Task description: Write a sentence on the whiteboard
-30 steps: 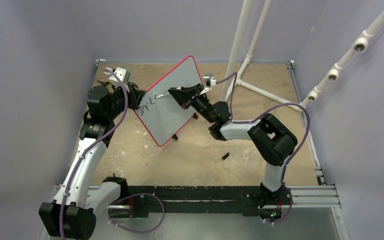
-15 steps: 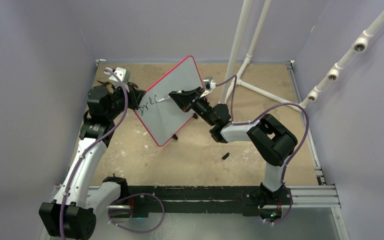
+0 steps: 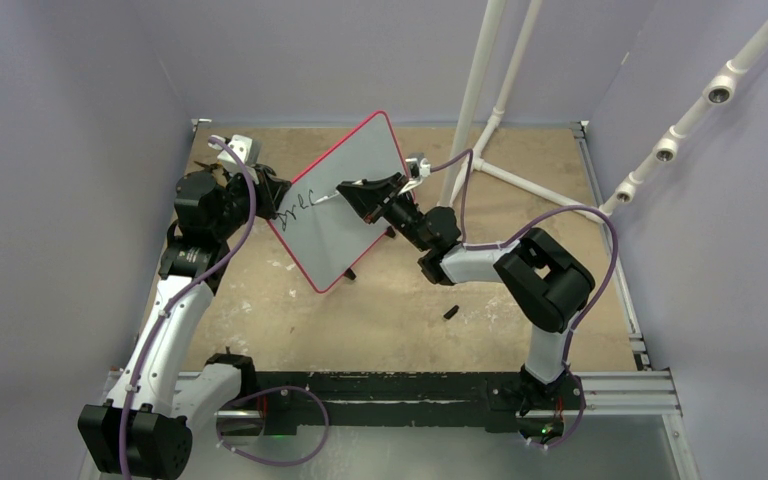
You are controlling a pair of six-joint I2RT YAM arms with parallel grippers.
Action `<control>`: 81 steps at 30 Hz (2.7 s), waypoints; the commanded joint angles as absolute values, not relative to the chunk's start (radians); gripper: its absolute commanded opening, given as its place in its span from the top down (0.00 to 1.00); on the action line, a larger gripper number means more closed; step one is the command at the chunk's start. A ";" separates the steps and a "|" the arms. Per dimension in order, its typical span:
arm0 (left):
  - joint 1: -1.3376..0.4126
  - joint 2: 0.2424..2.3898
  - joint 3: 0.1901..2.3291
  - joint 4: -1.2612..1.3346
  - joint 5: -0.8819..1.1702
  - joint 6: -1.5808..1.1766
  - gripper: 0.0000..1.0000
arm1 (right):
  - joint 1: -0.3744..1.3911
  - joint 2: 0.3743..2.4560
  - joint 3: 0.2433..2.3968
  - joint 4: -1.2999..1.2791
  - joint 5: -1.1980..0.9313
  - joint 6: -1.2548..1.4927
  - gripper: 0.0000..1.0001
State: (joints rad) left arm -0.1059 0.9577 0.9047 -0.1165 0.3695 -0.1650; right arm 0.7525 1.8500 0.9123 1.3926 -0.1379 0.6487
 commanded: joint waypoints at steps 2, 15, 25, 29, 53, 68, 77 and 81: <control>-0.106 0.963 0.893 -0.129 0.399 -0.181 0.94 | 0.753 1.807 0.956 1.375 -0.072 0.603 1.00; -0.106 0.963 0.894 -0.127 0.402 -0.181 0.94 | 0.752 1.802 0.977 1.382 -0.065 0.599 1.00; -0.106 0.963 0.893 -0.126 0.405 -0.183 0.94 | 0.749 1.793 0.983 1.393 -0.057 0.601 1.00; -0.106 0.963 0.894 -0.126 0.404 -0.183 0.94 | 0.746 1.790 0.986 1.398 -0.056 0.604 1.00; -0.105 0.962 0.893 -0.127 0.402 -0.183 0.94 | 0.746 1.801 0.900 1.419 -0.058 0.629 1.00; -0.105 0.962 0.895 -0.126 0.402 -0.183 0.94 | 0.745 1.777 0.872 1.388 -0.028 0.603 1.00; -0.105 0.960 0.924 -0.118 0.404 -0.207 0.86 | 0.740 1.677 0.856 1.363 -0.028 0.575 1.00; -0.106 0.956 0.962 -0.127 0.394 -0.227 0.78 | 0.719 1.585 0.813 1.350 -0.033 0.569 1.00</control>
